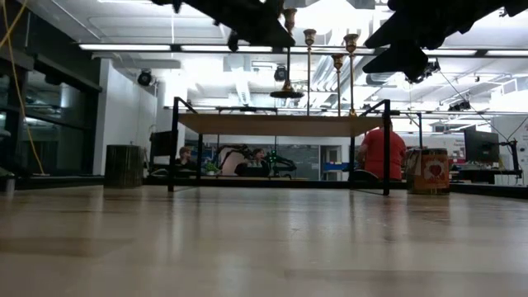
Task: Pick & Place candle stick holders
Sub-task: Align the gold candle holder on the shelf with the gold candle holder
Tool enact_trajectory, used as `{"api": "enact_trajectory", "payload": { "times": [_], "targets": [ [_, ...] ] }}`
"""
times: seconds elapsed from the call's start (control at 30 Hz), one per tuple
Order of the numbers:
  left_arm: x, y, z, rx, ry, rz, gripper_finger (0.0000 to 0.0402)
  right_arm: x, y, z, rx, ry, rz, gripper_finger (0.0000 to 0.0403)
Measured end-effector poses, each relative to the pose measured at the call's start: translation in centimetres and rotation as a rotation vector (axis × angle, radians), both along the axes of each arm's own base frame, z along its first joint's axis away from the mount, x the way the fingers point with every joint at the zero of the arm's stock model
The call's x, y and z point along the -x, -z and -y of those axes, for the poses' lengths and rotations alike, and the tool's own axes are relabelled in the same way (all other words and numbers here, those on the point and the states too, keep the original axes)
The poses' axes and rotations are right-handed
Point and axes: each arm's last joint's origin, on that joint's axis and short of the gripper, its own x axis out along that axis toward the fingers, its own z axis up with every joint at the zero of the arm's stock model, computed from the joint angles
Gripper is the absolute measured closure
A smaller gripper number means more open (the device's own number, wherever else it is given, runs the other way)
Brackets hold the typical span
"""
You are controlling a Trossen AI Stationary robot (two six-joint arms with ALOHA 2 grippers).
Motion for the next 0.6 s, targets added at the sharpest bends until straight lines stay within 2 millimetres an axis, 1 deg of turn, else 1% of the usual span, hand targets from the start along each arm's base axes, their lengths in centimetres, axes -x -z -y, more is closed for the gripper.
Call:
{"api": "enact_trajectory", "payload": {
  "times": [0.07,0.2,0.33,0.4,0.6],
  "targets": [
    [-1.1,-0.4,-1.0,-0.015,-0.004,0.003,0.0396,0.0,0.0,0.0,0.000,0.000,0.000,0.0125],
    [-2.5,-0.9,-2.7,-0.014,-0.038,0.001,0.0396,0.0,0.0,0.0,0.000,-0.001,0.000,0.0125],
    [-3.8,-0.9,-4.2,-0.009,-0.041,-0.002,0.0396,0.0,0.0,0.0,0.000,0.000,0.001,0.0125],
    [-4.3,-0.6,-4.7,0.001,-0.040,-0.011,0.0396,0.0,0.0,0.0,0.000,-0.001,0.001,0.0125],
    [-5.7,-0.1,-5.5,0.020,-0.043,-0.002,0.0396,0.0,0.0,0.0,0.000,0.000,0.001,0.0125]
  ]
}}
